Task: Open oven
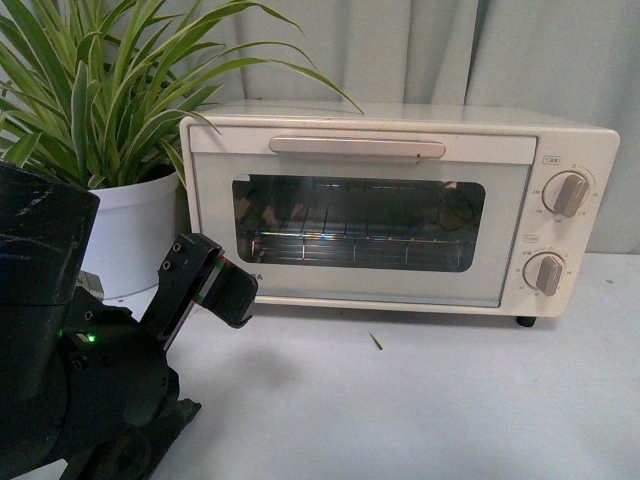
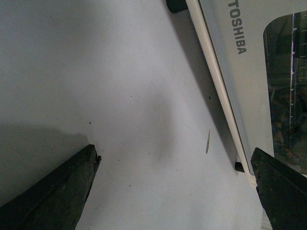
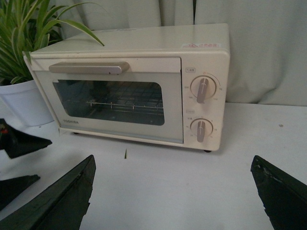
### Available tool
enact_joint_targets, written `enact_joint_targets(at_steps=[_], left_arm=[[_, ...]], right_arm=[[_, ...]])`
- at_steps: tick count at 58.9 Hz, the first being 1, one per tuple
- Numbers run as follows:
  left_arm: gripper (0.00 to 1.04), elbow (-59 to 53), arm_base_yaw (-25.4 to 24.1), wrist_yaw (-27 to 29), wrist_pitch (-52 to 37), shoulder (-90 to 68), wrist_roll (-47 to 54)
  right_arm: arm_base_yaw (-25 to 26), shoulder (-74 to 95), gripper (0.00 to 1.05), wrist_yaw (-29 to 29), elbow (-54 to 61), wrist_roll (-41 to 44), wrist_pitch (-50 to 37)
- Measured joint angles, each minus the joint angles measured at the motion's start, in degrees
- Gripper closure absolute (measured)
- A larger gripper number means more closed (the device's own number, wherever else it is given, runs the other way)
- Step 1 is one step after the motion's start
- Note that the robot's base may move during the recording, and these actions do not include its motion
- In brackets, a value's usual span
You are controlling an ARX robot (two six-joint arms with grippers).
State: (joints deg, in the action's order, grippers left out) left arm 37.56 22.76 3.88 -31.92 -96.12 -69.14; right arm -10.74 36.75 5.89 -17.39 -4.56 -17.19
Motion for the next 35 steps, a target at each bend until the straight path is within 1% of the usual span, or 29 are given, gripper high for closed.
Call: enact_joint_targets(at_steps=[5,10,18,26,35], left_arm=[[0.07,0.0,-0.1,-0.4,0.0,0.0,-0.1],[0.07,0.0,-0.1,-0.5,0.0,0.0,-0.2],[0.07,0.0,-0.1,-0.5,0.0,0.0,-0.2],[0.07,0.0,-0.2,-0.6,0.1,0.1,-0.1],[0.07,-0.1,-0.3,-0.7,0.1,0.2,-0.2]], right_arm=[[-4.9,11.7,0.09,-5.3,-8.7,-0.4,1.1],[-7.7,19.8,0.09,-8.1,-16.1,-2.2,4.2],[-9.7,29.2,0.09,-11.1,-26.0,-6.5,9.1],[-10.9,35.6,0.09,-15.1,-33.6,-10.6,13.4],[-12.4,41.9,0.09,-17.9,-42.4,-14.5,19.6]])
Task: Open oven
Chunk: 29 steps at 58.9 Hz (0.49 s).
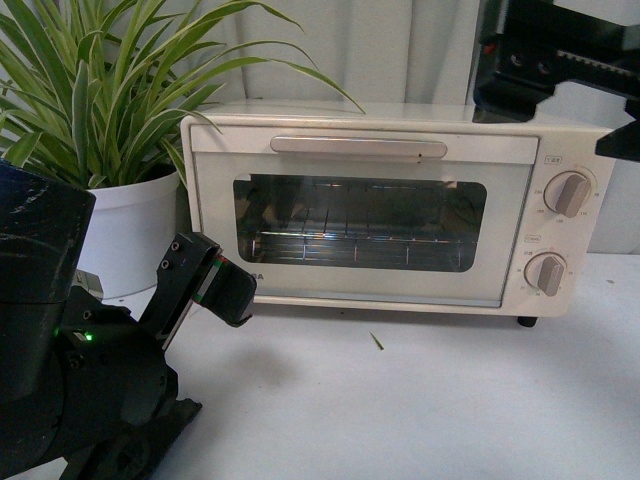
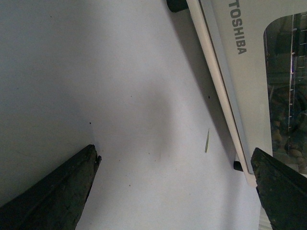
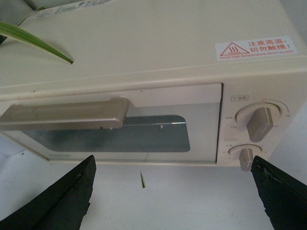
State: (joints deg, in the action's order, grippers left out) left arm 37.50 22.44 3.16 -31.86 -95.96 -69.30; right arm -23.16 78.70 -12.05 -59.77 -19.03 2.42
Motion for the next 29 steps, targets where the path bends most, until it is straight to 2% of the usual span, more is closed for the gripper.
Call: enact_joint_targets(at_steps=[29], left_arm=[[0.07,-0.3,-0.5,-0.5,0.0,0.4,0.0]], right_arm=[[-3.3,10.2,0.09,-6.3,-11.8,-3.5,6.3]])
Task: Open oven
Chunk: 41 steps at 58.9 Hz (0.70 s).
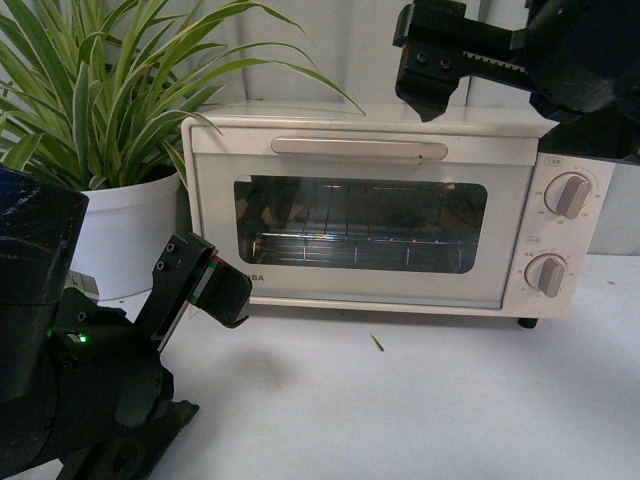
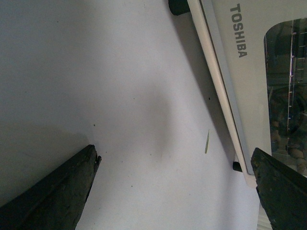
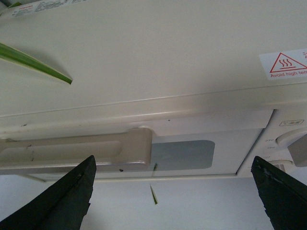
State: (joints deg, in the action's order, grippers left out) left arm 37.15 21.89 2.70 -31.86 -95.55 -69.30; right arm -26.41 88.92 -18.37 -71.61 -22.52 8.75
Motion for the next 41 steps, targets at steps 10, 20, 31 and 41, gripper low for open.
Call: enact_joint_targets(at_steps=[10,20,31,41], left_arm=[[0.07,-0.3,-0.3,-0.2,-0.1,0.2,0.0],[0.07,-0.6,-0.5,-0.4,-0.6,0.2,-0.2],[0.07,-0.9,-0.7,-0.4,-0.8,0.3,-0.4],[0.07,-1.0,-0.9,-0.7,-0.9,0.4,-0.5]], right_arm=[[-0.8,2.3,0.09,-2.8,-1.9,-0.3,1.1],[-1.2,4.2,0.09,-4.3,-3.2,-0.9,1.6],[-1.3,5.4,0.09,-5.4,-4.7,-0.9,3.2],[-1.9,4.9,0.09,-3.7,-4.9,-0.9,6.5]])
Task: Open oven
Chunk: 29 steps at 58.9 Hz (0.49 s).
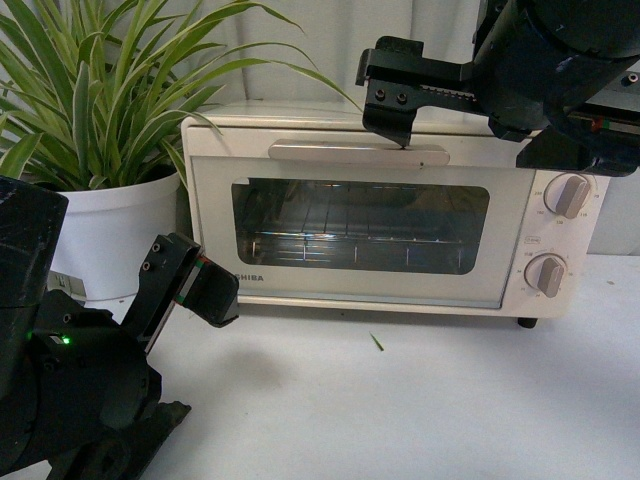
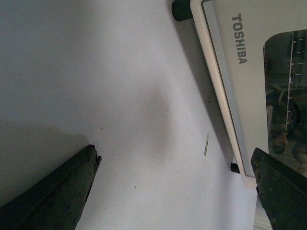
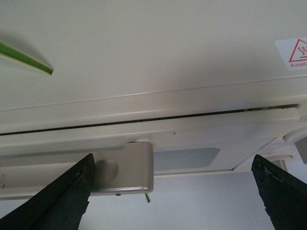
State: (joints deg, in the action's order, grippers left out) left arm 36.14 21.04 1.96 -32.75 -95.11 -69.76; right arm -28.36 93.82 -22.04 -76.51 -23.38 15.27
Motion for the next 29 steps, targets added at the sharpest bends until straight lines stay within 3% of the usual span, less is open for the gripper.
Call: enact_joint_targets(at_steps=[29], left_arm=[[0.07,0.0,0.0,0.2,0.0,0.0,-0.2]], right_arm=[[-1.5,-6.7,0.09,5.4,13.6,1.1,-7.6]])
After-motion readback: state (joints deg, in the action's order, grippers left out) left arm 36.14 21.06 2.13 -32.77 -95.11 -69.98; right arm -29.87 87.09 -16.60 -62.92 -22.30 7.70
